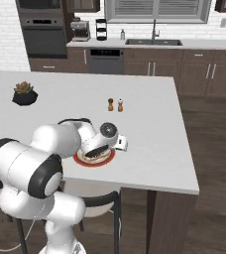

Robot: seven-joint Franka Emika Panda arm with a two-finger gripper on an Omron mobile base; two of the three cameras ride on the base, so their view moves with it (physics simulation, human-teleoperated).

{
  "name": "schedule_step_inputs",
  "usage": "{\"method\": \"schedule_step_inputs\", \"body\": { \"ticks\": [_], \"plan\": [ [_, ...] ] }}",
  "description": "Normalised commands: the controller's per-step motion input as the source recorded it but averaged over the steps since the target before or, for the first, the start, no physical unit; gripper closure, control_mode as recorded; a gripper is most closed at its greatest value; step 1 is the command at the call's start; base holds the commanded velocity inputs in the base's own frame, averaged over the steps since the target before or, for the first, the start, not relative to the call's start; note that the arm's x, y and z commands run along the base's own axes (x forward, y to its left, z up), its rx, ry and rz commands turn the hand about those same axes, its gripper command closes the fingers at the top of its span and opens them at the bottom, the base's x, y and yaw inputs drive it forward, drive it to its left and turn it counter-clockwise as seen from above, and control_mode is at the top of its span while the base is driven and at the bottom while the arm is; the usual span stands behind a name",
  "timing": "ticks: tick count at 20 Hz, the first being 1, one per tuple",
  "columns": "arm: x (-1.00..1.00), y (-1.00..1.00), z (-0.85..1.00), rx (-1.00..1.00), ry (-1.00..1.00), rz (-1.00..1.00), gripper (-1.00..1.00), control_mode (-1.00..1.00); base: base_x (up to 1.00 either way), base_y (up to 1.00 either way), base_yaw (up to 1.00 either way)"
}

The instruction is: Start the toaster. Once the lever pops up, take the bread to the plate on the dining counter.

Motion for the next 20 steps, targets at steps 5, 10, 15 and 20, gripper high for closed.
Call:
{"method": "schedule_step_inputs", "body": {
  "ticks": [5, 10, 15, 20],
  "plan": [
    [-0.76, -0.07, 1.0, -0.04, 0.0, -0.05, -1.0, -1.0, 0.0, 0.0, 0.0],
    [-0.46, -0.01, 1.0, 0.0, 0.14, -0.01, -1.0, -1.0, 0.0, 0.0, 0.0],
    [-0.23, 0.0, 1.0, 0.0, 0.23, -0.01, -1.0, -1.0, 0.0, 0.0, 0.0],
    [-0.58, 0.0, 0.95, 0.0, 0.25, -0.1, -1.0, -1.0, 0.0, 0.0, 0.0]
  ]
}}
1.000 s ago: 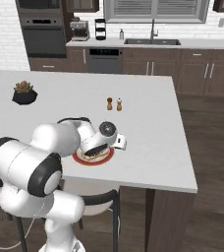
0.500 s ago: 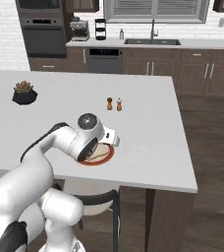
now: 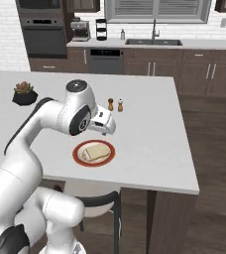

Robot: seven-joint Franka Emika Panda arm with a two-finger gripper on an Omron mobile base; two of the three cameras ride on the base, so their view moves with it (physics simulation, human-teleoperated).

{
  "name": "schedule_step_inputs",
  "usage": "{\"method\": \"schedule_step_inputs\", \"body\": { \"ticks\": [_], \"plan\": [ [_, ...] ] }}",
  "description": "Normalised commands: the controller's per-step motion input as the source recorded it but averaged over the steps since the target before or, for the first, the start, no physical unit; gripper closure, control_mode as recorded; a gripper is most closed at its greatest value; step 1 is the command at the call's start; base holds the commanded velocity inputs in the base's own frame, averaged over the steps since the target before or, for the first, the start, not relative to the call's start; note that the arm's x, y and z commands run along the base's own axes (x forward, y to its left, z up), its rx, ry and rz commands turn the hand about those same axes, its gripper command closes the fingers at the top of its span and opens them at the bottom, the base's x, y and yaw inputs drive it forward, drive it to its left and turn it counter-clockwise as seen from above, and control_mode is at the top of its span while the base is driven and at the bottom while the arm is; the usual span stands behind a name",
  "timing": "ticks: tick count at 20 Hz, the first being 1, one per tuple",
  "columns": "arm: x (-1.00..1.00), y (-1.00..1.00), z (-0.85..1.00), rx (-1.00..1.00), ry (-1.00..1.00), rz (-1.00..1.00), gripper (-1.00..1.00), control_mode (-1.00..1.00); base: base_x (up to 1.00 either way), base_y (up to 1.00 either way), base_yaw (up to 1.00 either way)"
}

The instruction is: Start the toaster. Once the lever pops up, take the bread to the plate on the dining counter.

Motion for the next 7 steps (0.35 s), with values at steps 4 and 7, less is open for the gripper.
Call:
{"method": "schedule_step_inputs", "body": {
  "ticks": [4, 7],
  "plan": [
    [-0.91, -0.05, 0.47, 0.0, 0.13, -0.14, -1.0, -1.0, 0.0, 0.0, 0.0],
    [-1.0, -0.06, 0.01, 0.0, 0.0, -0.17, -1.0, -1.0, 0.0, 0.0, 0.0]
  ]
}}
